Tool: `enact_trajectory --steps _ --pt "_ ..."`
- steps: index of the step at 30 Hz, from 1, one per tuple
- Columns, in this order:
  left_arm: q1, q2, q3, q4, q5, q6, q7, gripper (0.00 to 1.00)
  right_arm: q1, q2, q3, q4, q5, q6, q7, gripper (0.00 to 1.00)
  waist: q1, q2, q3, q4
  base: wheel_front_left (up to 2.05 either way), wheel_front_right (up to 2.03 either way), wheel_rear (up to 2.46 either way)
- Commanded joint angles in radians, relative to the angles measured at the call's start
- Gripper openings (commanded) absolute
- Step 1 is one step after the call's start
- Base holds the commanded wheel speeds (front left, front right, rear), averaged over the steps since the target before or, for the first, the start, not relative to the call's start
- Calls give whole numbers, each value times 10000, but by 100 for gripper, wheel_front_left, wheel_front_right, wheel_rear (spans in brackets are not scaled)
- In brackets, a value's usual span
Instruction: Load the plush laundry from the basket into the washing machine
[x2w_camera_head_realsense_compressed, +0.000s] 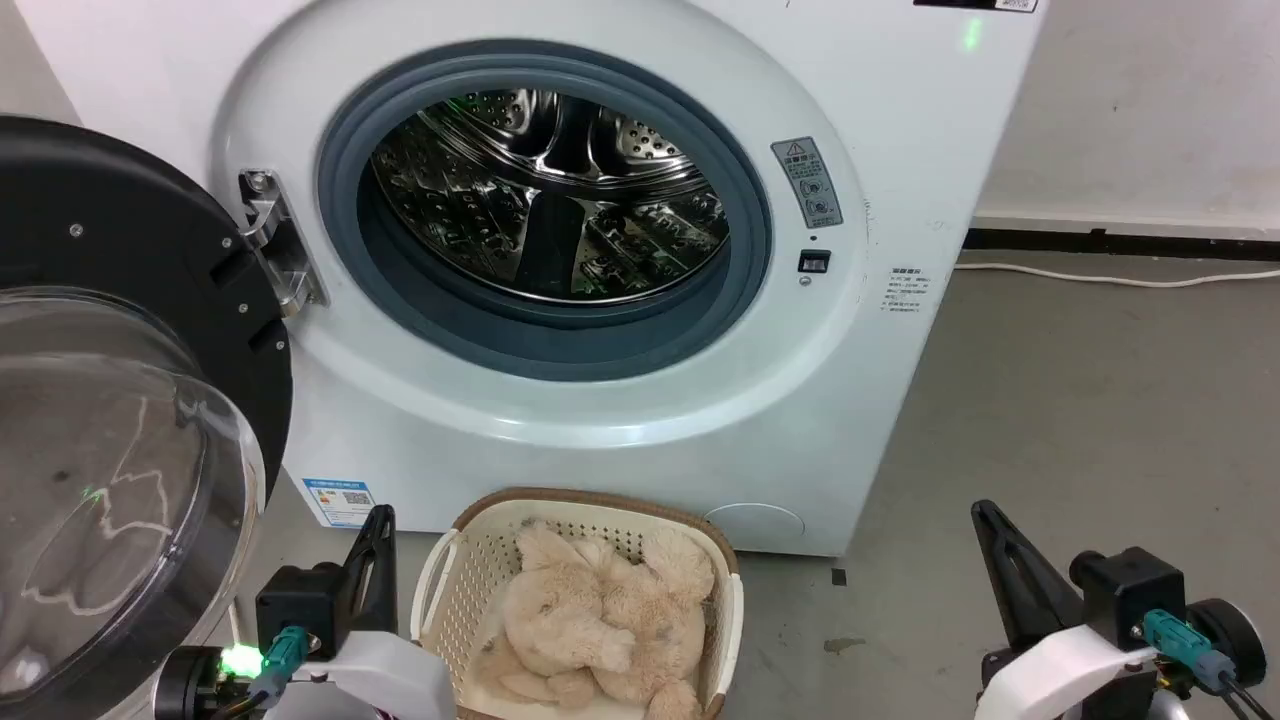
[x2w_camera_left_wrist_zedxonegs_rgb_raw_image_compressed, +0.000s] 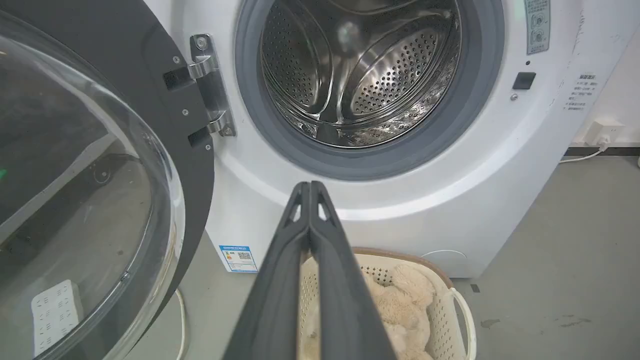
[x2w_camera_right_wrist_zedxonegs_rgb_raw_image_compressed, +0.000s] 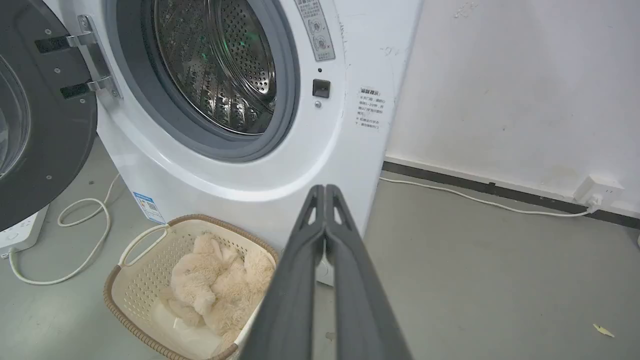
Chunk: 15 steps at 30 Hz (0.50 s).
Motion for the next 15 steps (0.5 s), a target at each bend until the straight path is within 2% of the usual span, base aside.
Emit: enact_trajectory --steps 1,15 --pt "-149 1 7 -49 26 1 3 0 -116 -6 -1 -47 -76 6 3 0 0 0 0 0 0 0 0" --pt "-149 1 7 -49 26 1 3 0 -116 -6 -1 -47 -76 6 3 0 0 0 0 0 0 0 0"
